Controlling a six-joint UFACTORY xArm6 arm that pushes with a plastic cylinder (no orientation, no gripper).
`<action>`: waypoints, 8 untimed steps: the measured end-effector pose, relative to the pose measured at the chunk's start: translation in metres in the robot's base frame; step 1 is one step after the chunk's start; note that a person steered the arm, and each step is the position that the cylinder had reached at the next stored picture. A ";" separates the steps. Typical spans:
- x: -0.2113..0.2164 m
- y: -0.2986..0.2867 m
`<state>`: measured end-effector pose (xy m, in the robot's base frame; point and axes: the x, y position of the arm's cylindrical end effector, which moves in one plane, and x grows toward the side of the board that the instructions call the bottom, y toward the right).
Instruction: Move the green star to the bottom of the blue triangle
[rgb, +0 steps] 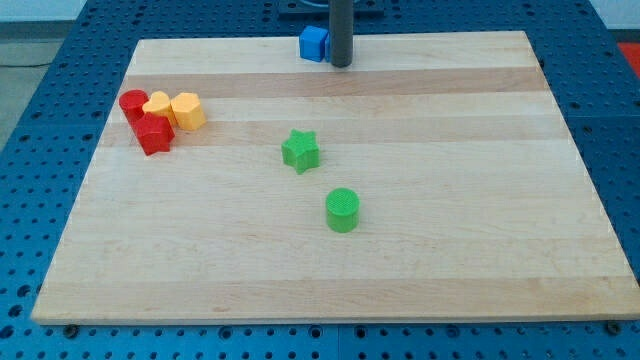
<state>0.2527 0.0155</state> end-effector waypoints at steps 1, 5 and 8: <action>0.034 0.039; 0.241 -0.045; 0.195 -0.085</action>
<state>0.4476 -0.0690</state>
